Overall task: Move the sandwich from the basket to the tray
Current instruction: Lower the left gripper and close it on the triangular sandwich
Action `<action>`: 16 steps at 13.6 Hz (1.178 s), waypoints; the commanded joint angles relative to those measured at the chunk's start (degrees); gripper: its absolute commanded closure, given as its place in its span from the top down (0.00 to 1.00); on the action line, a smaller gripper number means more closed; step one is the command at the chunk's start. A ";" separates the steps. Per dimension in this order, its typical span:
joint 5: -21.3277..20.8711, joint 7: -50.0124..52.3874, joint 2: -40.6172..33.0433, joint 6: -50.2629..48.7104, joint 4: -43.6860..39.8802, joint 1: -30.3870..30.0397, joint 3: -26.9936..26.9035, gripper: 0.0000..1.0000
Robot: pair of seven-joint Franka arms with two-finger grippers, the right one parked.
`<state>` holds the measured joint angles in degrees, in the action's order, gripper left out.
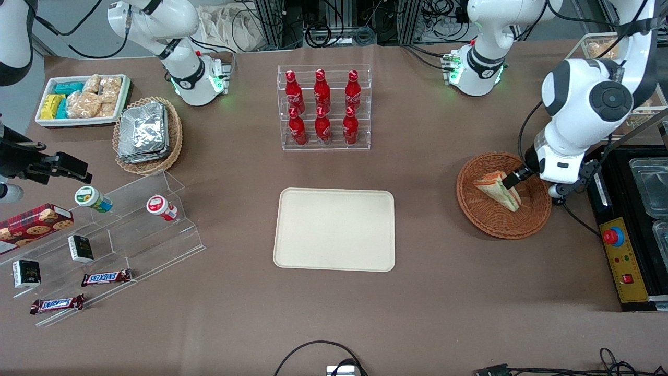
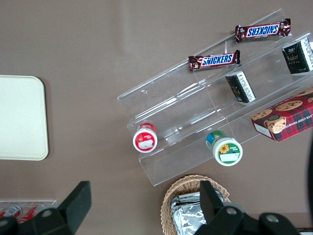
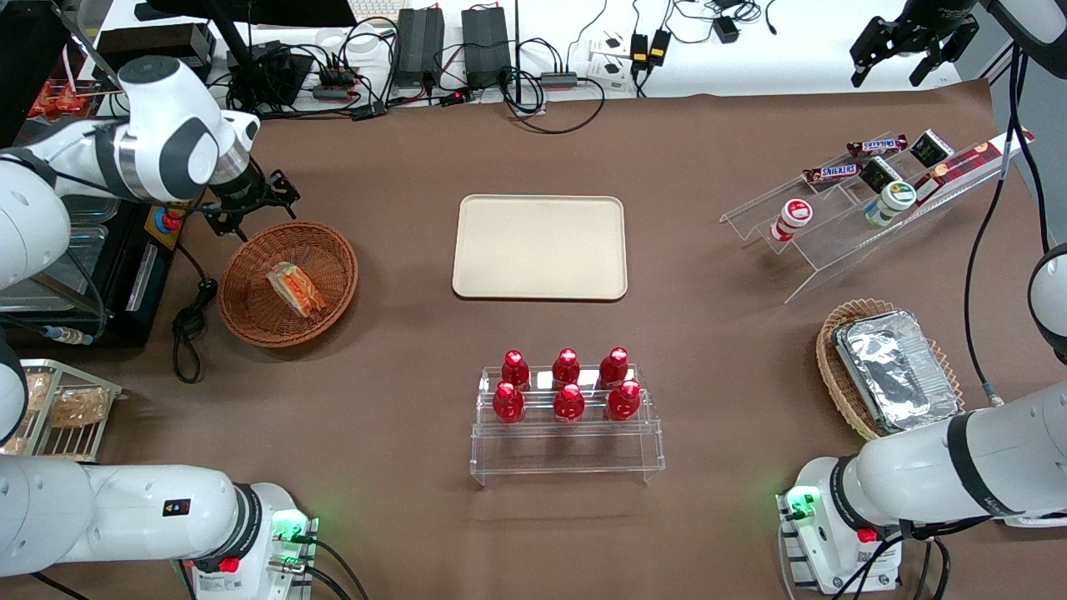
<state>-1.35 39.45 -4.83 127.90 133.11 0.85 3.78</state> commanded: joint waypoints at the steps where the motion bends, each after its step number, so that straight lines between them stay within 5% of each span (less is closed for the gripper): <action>1: -1.02 4.66 -1.85 6.72 6.35 -0.14 0.00 1.00; 16: -1.02 12.05 9.13 28.71 14.27 -1.55 -0.17 1.00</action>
<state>-1.35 49.53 3.65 152.65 145.43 -0.65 3.43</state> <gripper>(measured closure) 0.000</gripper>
